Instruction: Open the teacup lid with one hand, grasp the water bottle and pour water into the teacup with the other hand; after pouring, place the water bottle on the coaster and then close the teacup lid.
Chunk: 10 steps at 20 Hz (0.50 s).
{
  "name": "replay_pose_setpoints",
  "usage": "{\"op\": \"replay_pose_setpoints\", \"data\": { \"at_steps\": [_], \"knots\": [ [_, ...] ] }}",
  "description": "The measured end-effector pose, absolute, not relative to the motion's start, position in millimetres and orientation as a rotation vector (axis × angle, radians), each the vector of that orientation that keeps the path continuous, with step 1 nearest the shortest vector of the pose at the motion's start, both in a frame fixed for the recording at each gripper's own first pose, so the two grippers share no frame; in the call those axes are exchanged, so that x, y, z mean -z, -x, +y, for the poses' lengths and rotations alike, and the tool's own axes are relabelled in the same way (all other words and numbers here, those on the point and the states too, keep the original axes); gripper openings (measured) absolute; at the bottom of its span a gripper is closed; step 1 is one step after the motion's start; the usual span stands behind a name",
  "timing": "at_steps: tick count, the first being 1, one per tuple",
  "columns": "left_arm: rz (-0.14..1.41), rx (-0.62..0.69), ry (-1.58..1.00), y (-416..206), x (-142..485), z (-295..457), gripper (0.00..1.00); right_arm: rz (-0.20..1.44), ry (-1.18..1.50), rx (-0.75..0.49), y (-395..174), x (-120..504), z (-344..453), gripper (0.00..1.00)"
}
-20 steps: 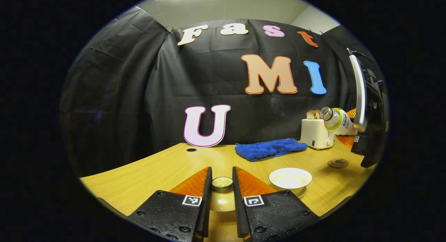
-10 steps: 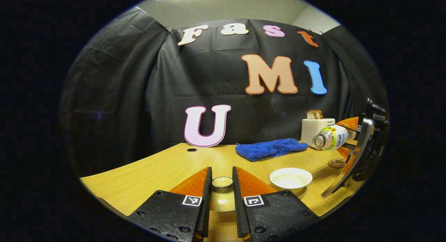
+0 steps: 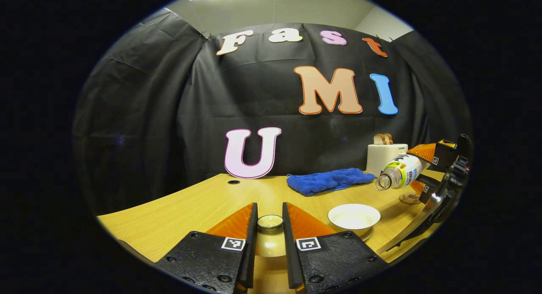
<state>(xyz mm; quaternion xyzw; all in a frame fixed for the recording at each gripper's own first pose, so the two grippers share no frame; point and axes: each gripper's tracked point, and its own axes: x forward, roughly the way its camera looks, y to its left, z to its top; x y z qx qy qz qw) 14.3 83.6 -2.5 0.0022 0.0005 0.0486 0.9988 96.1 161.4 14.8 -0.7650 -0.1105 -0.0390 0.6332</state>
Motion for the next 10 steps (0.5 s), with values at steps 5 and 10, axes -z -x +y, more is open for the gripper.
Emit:
{"op": "replay_pose_setpoints", "data": {
  "at_steps": [5,10],
  "knots": [
    [0.002,-0.098,-0.005,-13.0,3.2,83.4,0.29,-0.278,1.779,0.102,-96.8,-15.7,160.6,0.52],
    [0.001,-0.100,-0.005,-14.5,2.0,84.0,0.29,-0.304,1.819,0.112,-98.2,-17.9,160.9,0.52]
  ]
}}
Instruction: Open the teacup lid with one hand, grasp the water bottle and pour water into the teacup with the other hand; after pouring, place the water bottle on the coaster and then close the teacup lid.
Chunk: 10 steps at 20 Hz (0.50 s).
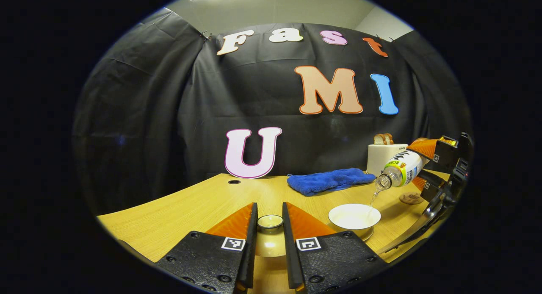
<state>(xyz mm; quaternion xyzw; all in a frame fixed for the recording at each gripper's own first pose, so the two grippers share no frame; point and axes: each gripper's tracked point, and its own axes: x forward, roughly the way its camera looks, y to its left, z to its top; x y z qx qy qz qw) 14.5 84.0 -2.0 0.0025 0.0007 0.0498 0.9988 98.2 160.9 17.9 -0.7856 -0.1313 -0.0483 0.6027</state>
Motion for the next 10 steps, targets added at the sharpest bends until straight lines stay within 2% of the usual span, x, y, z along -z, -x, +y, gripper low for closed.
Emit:
{"op": "replay_pose_setpoints", "data": {
  "at_steps": [10],
  "knots": [
    [0.001,-0.100,-0.005,-14.4,2.2,83.4,0.29,-0.390,1.906,0.108,-95.0,-25.4,168.7,0.52]
  ]
}}
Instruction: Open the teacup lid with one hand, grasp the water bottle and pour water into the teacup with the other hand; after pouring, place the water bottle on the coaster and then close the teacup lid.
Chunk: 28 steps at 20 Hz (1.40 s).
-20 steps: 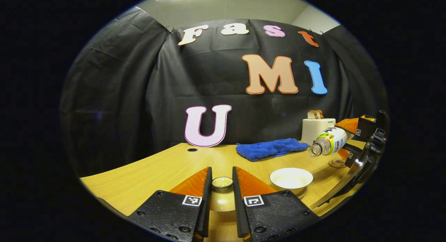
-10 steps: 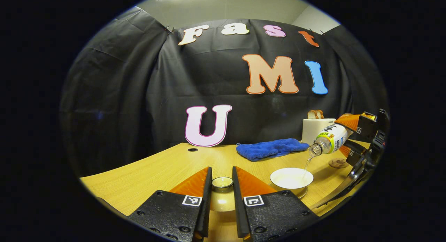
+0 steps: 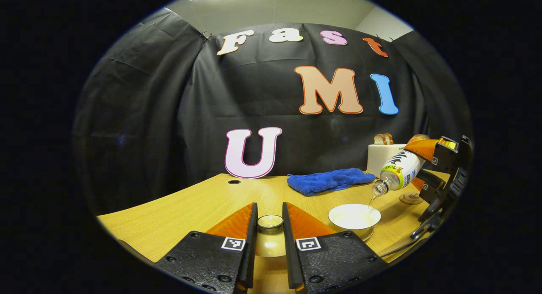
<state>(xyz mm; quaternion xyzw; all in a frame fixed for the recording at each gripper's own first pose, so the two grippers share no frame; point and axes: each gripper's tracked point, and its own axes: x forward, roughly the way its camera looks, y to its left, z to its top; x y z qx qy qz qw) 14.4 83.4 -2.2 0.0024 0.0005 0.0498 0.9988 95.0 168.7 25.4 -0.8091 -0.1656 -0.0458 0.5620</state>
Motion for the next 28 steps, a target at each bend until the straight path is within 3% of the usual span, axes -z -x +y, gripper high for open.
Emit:
{"op": "replay_pose_setpoints", "data": {
  "at_steps": [22,28],
  "knots": [
    [0.001,-0.100,-0.004,-13.7,1.9,83.3,0.29,-0.493,1.978,0.105,-89.1,-27.6,179.7,0.52],
    [0.001,-0.100,-0.005,-13.6,2.1,84.1,0.29,-0.306,1.774,0.014,-96.3,-14.0,165.8,0.53]
  ]
}}
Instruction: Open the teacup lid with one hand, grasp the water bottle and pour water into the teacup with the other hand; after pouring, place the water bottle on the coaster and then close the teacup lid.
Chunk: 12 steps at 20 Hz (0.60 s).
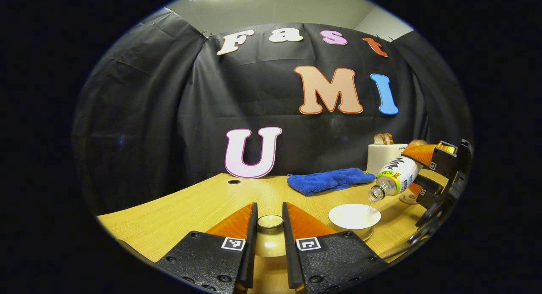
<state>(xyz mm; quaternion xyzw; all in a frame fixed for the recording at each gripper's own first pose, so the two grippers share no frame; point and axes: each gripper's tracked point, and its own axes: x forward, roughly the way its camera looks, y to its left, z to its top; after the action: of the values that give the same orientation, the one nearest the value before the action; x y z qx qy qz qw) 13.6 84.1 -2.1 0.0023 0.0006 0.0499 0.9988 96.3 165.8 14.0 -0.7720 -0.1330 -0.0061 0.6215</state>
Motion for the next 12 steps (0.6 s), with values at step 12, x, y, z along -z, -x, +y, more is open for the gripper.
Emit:
{"op": "replay_pose_setpoints", "data": {
  "at_steps": [12],
  "knots": [
    [0.001,-0.100,-0.005,-14.6,2.3,83.8,0.29,0.066,0.678,-0.166,-111.7,-28.6,111.8,0.51]
  ]
}}
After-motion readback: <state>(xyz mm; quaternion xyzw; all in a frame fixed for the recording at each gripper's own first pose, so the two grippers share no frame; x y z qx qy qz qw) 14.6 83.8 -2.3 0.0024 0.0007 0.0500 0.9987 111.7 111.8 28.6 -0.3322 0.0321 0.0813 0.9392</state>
